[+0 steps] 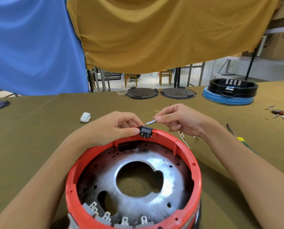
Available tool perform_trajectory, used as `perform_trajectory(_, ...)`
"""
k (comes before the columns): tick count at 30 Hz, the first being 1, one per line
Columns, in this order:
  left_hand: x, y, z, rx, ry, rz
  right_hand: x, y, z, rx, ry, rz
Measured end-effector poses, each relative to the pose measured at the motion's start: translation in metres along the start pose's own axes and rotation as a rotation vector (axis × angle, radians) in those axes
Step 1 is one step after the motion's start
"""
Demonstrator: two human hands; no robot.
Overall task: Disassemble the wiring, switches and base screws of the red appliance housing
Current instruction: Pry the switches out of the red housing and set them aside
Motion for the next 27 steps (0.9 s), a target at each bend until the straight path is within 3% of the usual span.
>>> perform_trajectory(6,0.0,0.0,-0.001,0.0,-0.004,-0.005,0.009,-0.002,-0.006,0.021,-0.078,0.026)
perform_trajectory(20,0.0,0.0,-0.001,-0.004,-0.023,-0.026,0.024,-0.006,-0.014,0.166,-0.06,-0.198)
perform_trajectory(27,0.001,0.0,-0.001,-0.005,-0.059,-0.032,0.031,-0.007,-0.018,0.245,0.014,-0.22)
Point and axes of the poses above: each hand's wrist, its own y-axis away from the middle knuckle, its own x-axis out of the palm, z = x × y, the point moved 5 cm from there along -y, towards the middle knuckle, and after that the axes turned 4 degrees about -x, right-handed, at the moved point
